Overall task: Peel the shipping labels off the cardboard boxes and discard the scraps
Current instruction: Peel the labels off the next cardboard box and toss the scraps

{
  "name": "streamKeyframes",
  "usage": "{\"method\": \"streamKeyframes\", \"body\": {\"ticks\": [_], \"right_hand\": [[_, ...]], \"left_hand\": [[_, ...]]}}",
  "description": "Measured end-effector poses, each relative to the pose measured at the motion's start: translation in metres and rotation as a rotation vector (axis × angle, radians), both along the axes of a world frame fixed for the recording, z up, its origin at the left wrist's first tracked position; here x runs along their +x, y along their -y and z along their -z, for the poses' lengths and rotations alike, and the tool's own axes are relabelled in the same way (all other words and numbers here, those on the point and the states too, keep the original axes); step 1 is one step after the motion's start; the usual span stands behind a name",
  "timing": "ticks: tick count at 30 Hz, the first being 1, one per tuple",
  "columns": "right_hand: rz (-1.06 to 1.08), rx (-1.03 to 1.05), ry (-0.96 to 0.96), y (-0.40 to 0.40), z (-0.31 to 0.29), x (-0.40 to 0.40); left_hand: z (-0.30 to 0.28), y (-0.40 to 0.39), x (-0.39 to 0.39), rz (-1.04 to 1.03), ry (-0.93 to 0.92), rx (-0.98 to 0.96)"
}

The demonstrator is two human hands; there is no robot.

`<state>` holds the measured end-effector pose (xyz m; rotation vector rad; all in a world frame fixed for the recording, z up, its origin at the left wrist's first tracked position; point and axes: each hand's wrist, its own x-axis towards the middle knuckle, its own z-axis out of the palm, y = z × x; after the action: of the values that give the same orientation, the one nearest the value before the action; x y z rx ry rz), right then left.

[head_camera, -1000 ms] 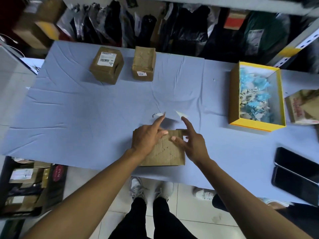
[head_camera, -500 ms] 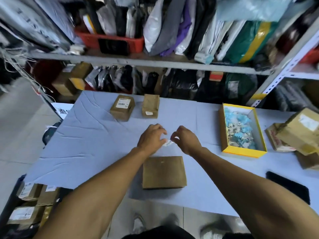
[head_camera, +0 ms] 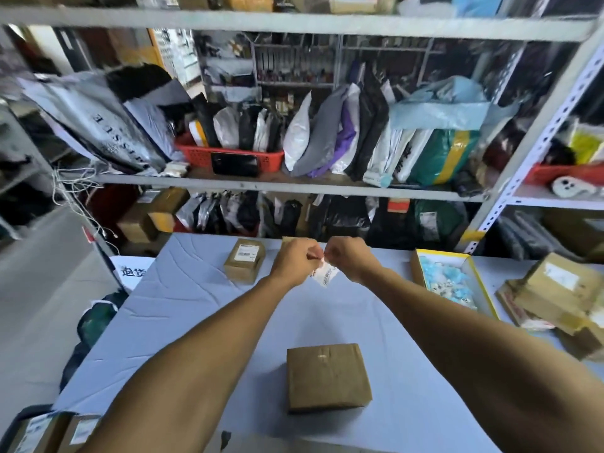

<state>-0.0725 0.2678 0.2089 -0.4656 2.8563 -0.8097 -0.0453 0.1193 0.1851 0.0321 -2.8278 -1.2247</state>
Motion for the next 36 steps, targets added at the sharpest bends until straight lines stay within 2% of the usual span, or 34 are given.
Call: {"method": "streamKeyframes", "body": {"ticks": [7,13,17,21,24,27,36], "right_hand": [[-0.071,-0.019,-0.001,0.003,-0.008,0.004],[-0.038,0.015,-0.01,-0.003,-0.008,0.005],[0.017,-0.055,-0.008,-0.002,-0.009,0.009],[-0.115,-0.077,0.124,-0.007,-0.01,0.012],[-0.073,-0.029,0.072,-0.007,-0.009,0.009],[0.026,-0.03,0.022,-0.006,-0.007,0.011],[0.037,-0.226,0.081,0.0,-0.002,0.008]], "left_hand": [[-0.012,0.008,-0.002,0.01,0.014,0.07],[-0.015,0.006,0.002,0.005,0.045,0.141],[-0.011,0.004,0.005,0.071,0.077,0.118],[-0.007,0.006,0.009,0.005,-0.002,0.097],[-0.007,0.005,0.011,0.021,-0.021,-0.009],[-0.012,0.0,0.015,0.085,-0.069,-0.029],[-0.015,0.004,0.013,0.083,0.057,0.142]]}}
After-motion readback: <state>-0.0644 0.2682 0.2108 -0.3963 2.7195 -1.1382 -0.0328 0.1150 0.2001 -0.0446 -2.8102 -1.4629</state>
